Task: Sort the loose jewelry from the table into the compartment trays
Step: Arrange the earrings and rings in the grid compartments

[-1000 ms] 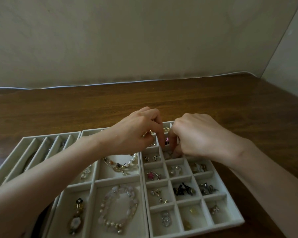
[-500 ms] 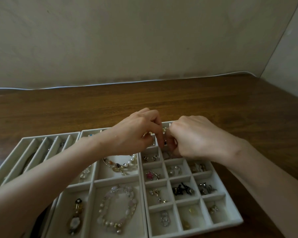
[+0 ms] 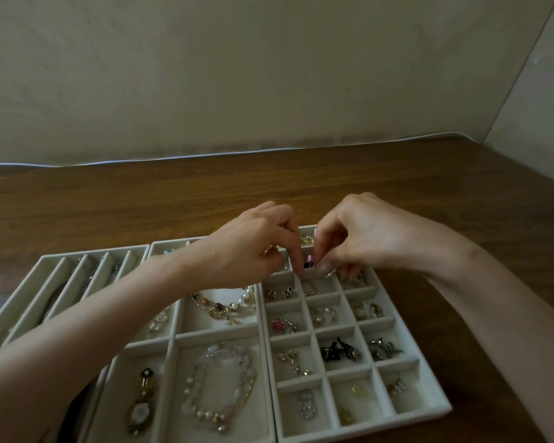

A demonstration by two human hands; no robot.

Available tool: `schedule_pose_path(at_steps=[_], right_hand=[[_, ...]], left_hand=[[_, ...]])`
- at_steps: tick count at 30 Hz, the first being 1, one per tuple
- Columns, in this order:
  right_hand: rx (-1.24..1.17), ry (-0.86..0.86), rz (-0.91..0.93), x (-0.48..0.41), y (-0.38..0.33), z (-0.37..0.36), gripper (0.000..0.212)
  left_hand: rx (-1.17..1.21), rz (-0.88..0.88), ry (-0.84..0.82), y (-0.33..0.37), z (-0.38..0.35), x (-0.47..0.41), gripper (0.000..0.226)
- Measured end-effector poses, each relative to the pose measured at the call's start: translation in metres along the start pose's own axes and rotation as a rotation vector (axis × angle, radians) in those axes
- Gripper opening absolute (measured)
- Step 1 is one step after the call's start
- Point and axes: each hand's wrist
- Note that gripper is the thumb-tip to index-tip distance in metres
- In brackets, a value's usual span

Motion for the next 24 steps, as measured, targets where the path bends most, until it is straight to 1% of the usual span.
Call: schedule_pose_path(at_steps=[4,8,12,17,20,22,24], right_hand=[[-0.011,0.0,0.01,-0.001,-0.002,-0.004,0.005],[0.205,-0.015,0.006,-0.004,-0.002,-0.009,0.007],[0.261,-0.046,-0.015,-0.005,-0.003,-0.01,0.009],[0.387,0.025,-0.011,-0.005,-0.003,-0.013,0.011],[0.44,0.072,0.012,-0.005,-0.005,-0.015,0.004],[0.468,0.115,0.018,-0.005,-0.005,-0.015,0.012],[0.462,0.128,0.019,-0.004,-0.005,-0.013,0.015]], left_hand=[[0.003,0.002,0.011,0.0,0.0,0.001,0.035],[0.01,0.004,0.009,0.001,0.0,0.001,0.034],[-0.001,0.006,-0.001,0.0,-0.001,0.0,0.034],[0.001,-0.002,-0.004,0.001,-0.001,0.0,0.034],[-0.001,0.001,-0.006,0.001,-0.002,-0.001,0.037],[-0.005,-0.001,-0.01,0.002,-0.002,-0.001,0.038],[-0.005,0.001,-0.016,0.003,-0.003,0.0,0.039]])
Point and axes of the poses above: each hand's wrist, its own x-axis away from the middle knuckle, its own z-axis out of the back of the hand, y = z × x, and after that the axes turned 7 degrees about x, right-handed
